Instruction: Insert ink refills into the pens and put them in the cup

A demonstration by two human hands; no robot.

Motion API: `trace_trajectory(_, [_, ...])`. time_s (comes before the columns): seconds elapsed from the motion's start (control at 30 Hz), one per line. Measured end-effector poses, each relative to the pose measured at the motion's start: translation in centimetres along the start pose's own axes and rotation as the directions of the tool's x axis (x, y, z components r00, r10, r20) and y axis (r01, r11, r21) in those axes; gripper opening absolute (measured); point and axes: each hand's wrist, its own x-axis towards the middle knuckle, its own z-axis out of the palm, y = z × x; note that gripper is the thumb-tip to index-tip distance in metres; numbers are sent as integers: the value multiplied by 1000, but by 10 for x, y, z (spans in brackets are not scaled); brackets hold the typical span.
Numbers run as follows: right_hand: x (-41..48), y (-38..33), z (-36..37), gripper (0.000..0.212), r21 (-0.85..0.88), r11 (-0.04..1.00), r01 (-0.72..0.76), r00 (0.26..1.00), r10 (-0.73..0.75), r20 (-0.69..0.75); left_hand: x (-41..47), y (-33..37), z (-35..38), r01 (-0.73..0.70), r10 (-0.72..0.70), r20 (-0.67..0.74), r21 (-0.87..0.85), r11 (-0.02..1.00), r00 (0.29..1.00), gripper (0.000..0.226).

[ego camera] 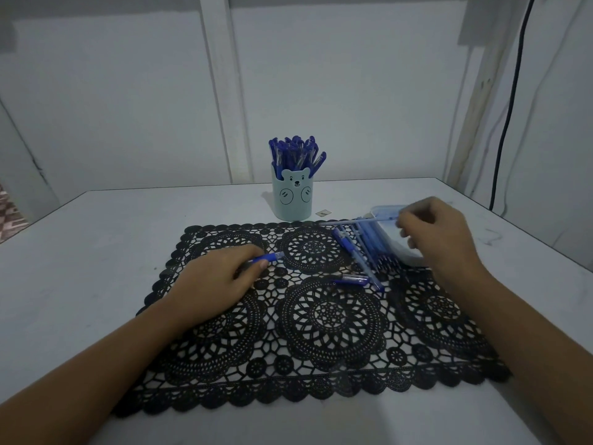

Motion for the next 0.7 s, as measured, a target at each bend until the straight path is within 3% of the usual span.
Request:
trace_trajectory(0.07, [-2,3,-2,2,-233,959,160,978,-186,-92,0,-1,2,-6,6,-16,-20,1000,1000,24])
trace_trajectory(0.17, [-4,15,6,7,-525,788,321,936,-347,52,-1,-2,5,-42,41,-36,-23,999,998,34])
trace_trajectory(0.23, [-3,24,12,7,-676,640,365,926,-328,190,-2,-3,7,-75,73,-53,-41,996,996,49])
trace_trajectory(0.33, [-4,26,14,14,-798,456,393,917,-264,301,-3,-4,9,-90,85,-67,-65,994,994,53])
trace_trajectory(0.4, [-5,24,14,17,-784,460,416,907,-269,324,-2,-4,9,-102,98,-70,-66,993,993,51])
trace_trajectory(0.47, [-5,22,11,19,-740,534,409,912,-268,311,-2,-4,10,-126,122,-65,-64,990,990,49])
trace_trajectory(0.57, [9,23,2,21,-703,636,318,946,-258,194,-2,-4,10,-145,141,-65,-67,987,988,47])
trace_trajectory(0.7, [39,39,-18,22,-827,552,107,992,-109,56,-2,-5,11,-156,152,-62,-68,985,986,47])
